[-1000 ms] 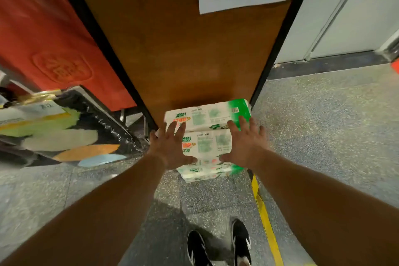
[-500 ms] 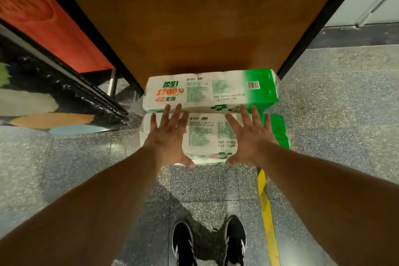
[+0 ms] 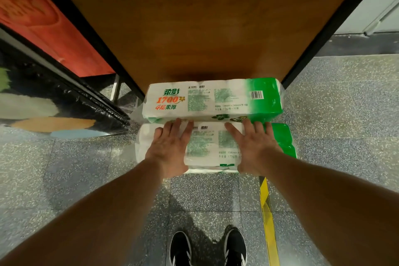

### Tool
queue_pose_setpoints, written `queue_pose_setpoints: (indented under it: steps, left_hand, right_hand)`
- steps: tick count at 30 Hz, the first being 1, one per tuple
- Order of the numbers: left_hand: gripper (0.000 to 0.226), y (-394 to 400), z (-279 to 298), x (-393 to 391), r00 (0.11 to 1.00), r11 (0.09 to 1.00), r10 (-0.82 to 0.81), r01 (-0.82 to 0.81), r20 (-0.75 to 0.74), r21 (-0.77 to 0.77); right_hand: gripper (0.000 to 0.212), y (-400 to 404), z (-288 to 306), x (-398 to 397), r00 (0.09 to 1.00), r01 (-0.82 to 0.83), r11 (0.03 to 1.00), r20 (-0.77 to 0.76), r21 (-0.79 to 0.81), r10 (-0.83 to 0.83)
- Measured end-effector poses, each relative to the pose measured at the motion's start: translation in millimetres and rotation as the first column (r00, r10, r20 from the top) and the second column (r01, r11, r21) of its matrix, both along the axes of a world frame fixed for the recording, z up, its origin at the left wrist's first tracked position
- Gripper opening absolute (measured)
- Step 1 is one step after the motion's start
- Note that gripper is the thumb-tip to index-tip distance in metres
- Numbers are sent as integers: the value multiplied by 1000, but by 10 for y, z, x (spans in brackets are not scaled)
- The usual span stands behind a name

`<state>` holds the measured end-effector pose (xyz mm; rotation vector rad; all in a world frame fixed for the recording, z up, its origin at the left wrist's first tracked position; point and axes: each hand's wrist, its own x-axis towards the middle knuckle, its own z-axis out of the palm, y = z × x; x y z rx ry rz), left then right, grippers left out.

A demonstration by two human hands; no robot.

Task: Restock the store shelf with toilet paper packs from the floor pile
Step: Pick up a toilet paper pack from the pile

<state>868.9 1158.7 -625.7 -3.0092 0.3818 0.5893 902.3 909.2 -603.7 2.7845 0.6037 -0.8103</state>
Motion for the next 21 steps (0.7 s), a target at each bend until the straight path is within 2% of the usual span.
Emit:
queue_pose_setpoints:
  steps: [5, 10, 12, 14, 21]
  left_hand:
    - [132, 222, 527, -53, 999, 1000, 11, -12, 51, 23]
    - [135, 657, 1355, -231, 984, 995, 93, -97, 149, 24]
    - [134, 885, 1840, -399, 966, 988, 138, -150, 218, 37]
    - [136, 1033, 2067, -492, 955, 983, 173, -183, 240, 18]
    - [136, 1819, 3431, -1348, 871, 928, 348, -372, 347, 3]
  right_hand:
    - [132, 139, 573, 17, 998, -59, 997, 26, 47, 58]
    - [131, 514, 1400, 114, 981, -174, 977, 103, 122, 161]
    - [129, 769, 1837, 118, 951, -280, 952, 174, 123, 257]
    - [128, 916, 2064, 139, 937, -316, 940, 199, 126, 288]
    - [132, 1906, 3286, -212, 834, -513, 840, 334, 176, 439]
